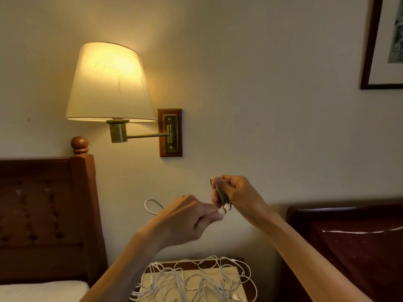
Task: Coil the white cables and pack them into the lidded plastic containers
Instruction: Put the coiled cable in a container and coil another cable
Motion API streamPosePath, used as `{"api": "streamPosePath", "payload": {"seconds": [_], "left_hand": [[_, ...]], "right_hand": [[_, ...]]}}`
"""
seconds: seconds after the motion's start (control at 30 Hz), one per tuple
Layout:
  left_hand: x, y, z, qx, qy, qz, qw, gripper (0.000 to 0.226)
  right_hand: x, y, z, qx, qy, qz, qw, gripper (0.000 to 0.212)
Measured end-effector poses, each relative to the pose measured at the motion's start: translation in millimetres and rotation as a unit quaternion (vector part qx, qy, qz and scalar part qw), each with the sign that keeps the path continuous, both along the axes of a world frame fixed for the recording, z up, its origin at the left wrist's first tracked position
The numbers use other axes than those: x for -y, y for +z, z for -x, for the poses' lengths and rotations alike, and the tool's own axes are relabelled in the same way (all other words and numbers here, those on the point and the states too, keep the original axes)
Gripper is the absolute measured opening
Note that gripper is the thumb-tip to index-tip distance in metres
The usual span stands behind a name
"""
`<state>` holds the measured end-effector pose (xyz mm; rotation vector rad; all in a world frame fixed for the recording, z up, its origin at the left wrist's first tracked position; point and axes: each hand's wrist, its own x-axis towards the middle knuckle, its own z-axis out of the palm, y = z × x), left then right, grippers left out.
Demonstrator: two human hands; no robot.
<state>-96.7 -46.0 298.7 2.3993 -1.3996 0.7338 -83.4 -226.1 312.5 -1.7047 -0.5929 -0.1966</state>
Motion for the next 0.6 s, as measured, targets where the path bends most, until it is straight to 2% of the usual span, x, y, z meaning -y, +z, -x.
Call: {"api": "streamPosePath", "payload": {"seconds": [0.13,0.23,0.33,0.43,0.53,0.6], "left_hand": [[-6,13,-6,0.122,0.036,0.065,0.990,0.018],[-6,15,-14,0.163,0.062,0.085,0.981,0.021],[-6,12,-22,0.155,0.081,0.109,0.978,0.027],[-7,7,-32,0.128,0.068,0.158,0.977,0.026],[-9,1,-45,0.082,0.041,0.210,0.973,0.040],[-18,-9,-56,0.040,0.027,0.243,0.969,0.045]], "right_hand": [[-2,-7,8,0.022,0.010,0.047,0.999,0.035],[-2,-7,14,0.009,0.022,0.062,0.998,0.037],[1,-7,13,-0.031,0.045,0.042,0.998,0.042],[10,-5,14,-0.109,0.124,-0.016,0.986,0.040],[18,-2,15,-0.172,0.198,-0.077,0.962,0.033],[25,1,14,-0.210,0.264,-0.158,0.928,0.028]]}}
